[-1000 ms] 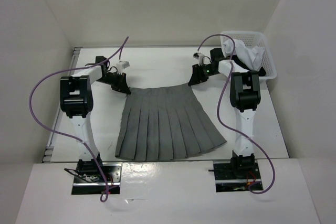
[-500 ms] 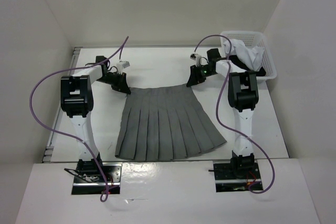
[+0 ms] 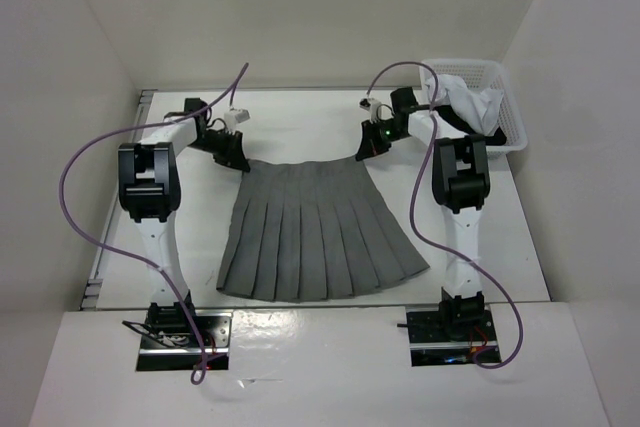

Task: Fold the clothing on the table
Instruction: Fold the skirt

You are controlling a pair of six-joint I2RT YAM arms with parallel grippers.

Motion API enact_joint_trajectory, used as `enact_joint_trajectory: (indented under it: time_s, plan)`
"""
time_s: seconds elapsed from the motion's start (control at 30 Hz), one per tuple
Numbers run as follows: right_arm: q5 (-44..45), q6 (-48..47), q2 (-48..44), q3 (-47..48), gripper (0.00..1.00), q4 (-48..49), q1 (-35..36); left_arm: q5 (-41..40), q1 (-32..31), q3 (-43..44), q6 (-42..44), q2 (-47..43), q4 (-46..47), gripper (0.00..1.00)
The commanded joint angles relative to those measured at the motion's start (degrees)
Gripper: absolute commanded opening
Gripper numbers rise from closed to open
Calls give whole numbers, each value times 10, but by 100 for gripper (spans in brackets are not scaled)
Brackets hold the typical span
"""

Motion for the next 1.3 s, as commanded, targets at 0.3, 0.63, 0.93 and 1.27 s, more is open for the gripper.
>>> enact_joint_trajectory:
  time_s: [0.3,0.63,0.93,1.27]
  plan:
    - [102,6,-102,69,0,-3,32,-12,-8,130,8,-52,-14,0]
    - [154,11,-143,92,0,7,32,-37,-8,182,-3,-83,-14,0]
    - [166,11,-194,68,0,24,32,-42,-2,189,2,-127,-8,0]
    - [166,3,-284,-8,0,19,38,-24,3,81,61,-210,-34,0]
